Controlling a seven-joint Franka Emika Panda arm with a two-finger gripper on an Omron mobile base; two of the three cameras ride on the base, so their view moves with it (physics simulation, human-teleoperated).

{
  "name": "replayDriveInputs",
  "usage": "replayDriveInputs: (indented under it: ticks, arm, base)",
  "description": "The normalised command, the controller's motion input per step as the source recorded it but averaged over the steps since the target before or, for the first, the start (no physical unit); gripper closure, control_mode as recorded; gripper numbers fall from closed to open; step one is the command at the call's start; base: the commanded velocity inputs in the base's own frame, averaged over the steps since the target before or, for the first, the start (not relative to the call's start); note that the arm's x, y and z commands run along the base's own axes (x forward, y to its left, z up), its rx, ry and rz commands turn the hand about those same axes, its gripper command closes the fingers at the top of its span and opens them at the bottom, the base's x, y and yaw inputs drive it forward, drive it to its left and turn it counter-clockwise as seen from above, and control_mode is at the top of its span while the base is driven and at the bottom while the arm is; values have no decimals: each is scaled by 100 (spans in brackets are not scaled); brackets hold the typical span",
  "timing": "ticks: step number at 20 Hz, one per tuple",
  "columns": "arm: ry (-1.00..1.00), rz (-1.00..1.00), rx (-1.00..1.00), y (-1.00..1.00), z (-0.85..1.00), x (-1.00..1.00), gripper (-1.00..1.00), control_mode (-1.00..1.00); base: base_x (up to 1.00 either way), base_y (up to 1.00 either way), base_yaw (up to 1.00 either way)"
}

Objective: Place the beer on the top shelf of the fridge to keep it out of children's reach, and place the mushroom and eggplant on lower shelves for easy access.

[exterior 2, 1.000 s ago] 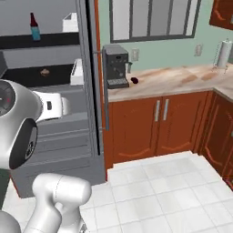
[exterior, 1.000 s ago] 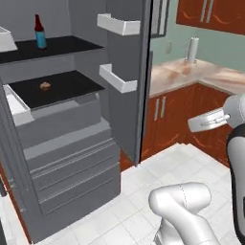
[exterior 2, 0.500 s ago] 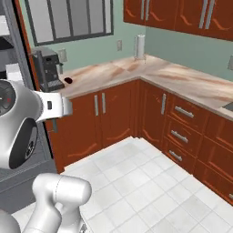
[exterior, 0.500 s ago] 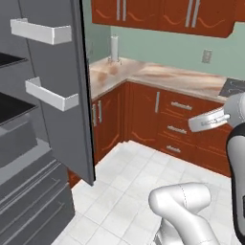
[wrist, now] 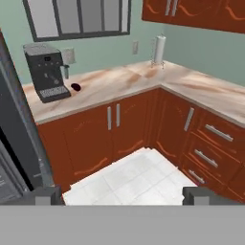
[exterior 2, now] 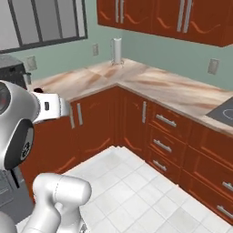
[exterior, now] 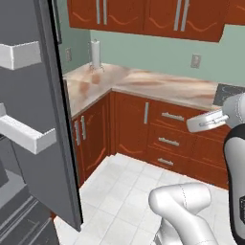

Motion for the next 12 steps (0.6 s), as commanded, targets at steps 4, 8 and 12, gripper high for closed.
replayDriveInputs:
  ticks: [4,8,12]
  arm:
    - [0,0,0,0,0,0,-100,100]
    - [0,0,0,0,0,0,-100,100]
    - [0,0,0,0,0,0,-100,100]
  base:
    - [100,-13,4]
    - [100,-3,31]
    - [98,0,54]
